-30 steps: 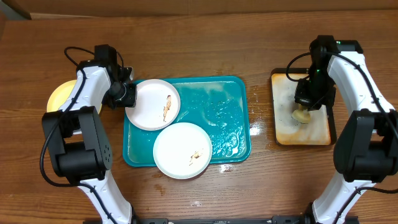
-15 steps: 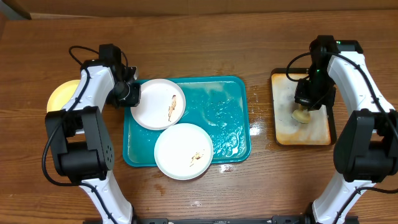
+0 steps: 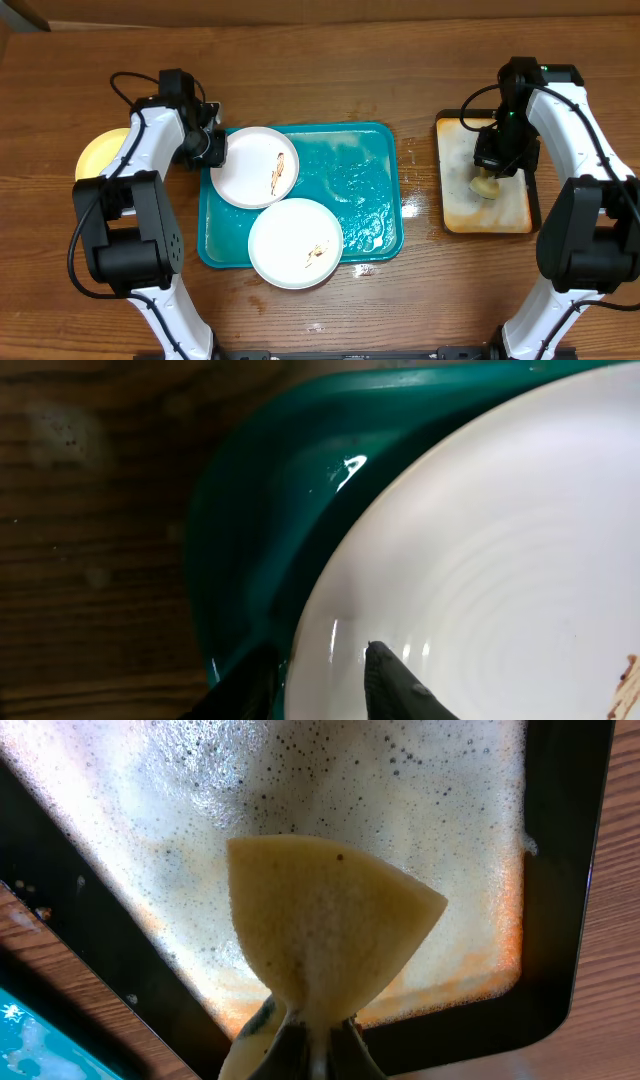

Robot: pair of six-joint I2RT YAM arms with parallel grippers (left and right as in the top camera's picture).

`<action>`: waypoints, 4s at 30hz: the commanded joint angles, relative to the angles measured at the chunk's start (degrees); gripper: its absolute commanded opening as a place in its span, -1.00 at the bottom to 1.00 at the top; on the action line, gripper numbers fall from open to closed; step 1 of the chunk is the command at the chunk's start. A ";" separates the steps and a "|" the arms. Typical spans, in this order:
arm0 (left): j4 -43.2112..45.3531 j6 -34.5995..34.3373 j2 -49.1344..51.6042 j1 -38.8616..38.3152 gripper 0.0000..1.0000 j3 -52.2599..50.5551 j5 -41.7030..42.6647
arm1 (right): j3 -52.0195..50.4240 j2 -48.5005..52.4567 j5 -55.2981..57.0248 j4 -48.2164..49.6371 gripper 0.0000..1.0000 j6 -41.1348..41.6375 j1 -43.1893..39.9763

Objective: Clean dirty plates on tray and stack at the side

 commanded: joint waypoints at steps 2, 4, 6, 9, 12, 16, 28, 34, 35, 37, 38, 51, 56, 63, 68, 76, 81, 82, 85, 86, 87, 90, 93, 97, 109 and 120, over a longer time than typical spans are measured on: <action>1.18 -0.15 0.72 -0.42 -0.36 -2.36 1.81 | -0.35 -1.75 0.09 0.13 -0.92 -0.20 0.11; 1.57 -0.15 1.16 -0.42 -0.37 -2.99 2.16 | -0.35 -1.75 0.09 0.13 -0.92 -0.22 0.11; 1.92 -0.15 2.21 -0.42 -0.43 -3.41 2.99 | -0.35 -1.75 0.09 0.15 -0.92 -0.22 0.11; 1.99 -0.46 3.98 -0.42 -0.91 -3.45 3.74 | -0.35 -1.75 0.11 0.15 -0.92 -0.22 0.11; 2.14 -2.71 4.37 -0.42 -0.92 -3.43 3.28 | -0.35 -1.75 0.11 0.22 -0.92 -0.22 0.11; 2.34 -3.89 4.35 -0.42 -0.92 -3.34 3.28 | -0.35 -1.75 0.11 0.81 -0.92 -0.44 0.11; 0.37 -7.04 4.00 -0.48 -0.92 -1.22 4.55 | -0.35 -1.75 -6.23 6.47 -0.92 -4.02 0.28; -4.15 -7.39 1.09 -1.46 -0.92 4.96 4.74 | -0.59 -1.57 -6.86 9.05 -0.92 -4.90 1.38; -5.20 -7.69 0.55 -1.75 -0.92 6.32 4.35 | -0.90 -1.38 -6.64 9.73 -0.92 -4.90 1.38; -7.28 -7.69 -0.24 -2.23 -0.92 8.59 4.15 | -2.16 -0.46 -7.28 11.47 -0.92 -4.87 1.36; -8.31 -7.69 -0.46 -2.36 -0.92 9.49 3.82 | -2.82 -0.07 -7.74 12.15 -0.92 -4.87 1.33; -12.02 -7.65 -0.50 -3.85 -0.92 11.61 2.43 | -15.45 4.79 -11.52 26.12 -0.92 -5.14 1.36; -12.07 -7.65 -0.50 -3.91 -0.92 11.61 2.16 | -15.30 4.24 -13.73 26.01 -0.92 -6.67 1.53; -12.17 -7.67 -0.50 -3.91 -0.92 11.61 2.19 | -9.29 -2.38 -13.38 20.76 -0.92 -6.60 1.51; -12.33 -7.67 -0.50 -4.02 -0.92 11.61 2.19 | -4.15 -7.52 -15.37 16.13 -0.92 -8.22 1.64; -11.76 -6.64 -0.50 -5.92 -0.92 11.43 3.13 | -3.08 -10.08 -39.74 12.31 -0.92 -23.82 5.60; -10.58 -6.64 -0.42 -6.88 -0.92 11.23 4.42 | -3.10 -10.08 -43.41 13.73 -0.92 -25.20 12.39; -10.34 -6.78 -0.35 -6.91 -0.92 11.04 4.61 | -3.10 -10.08 -43.43 14.19 -0.92 -24.50 13.84; -10.45 -6.82 0.96 -6.91 -0.92 10.95 4.90 | -3.10 -10.05 -43.58 16.13 -0.92 -22.91 18.60; -10.80 -6.84 1.70 -6.91 -0.92 10.95 5.09 | -3.10 -10.05 -43.56 17.03 -0.92 -22.10 20.26; -10.95 -6.80 2.43 -6.91 -0.92 10.95 5.49 | -3.13 -10.03 -43.54 17.92 -0.92 -21.22 21.49; -11.52 -6.80 4.70 -7.10 -0.92 10.93 7.21 | -3.13 -9.94 -40.85 22.82 -0.92 -15.43 25.70; -11.56 -6.75 6.45 -7.80 -0.91 10.93 7.43 | -3.15 -9.46 -36.94 27.69 -0.92 -10.16 28.79; -11.32 -6.56 7.91 -9.25 -0.92 10.93 7.39 | -3.23 -6.97 -35.65 33.64 -0.92 -5.57 31.61; -11.15 -6.62 7.98 -11.58 -0.92 10.95 7.41 | -3.23 6.97 -27.17 42.69 -0.92 7.19 37.73; -12.00 -6.60 7.98 -11.61 -0.91 10.95 7.41 | -3.34 7.19 -4.63 39.69 -0.92 19.43 38.38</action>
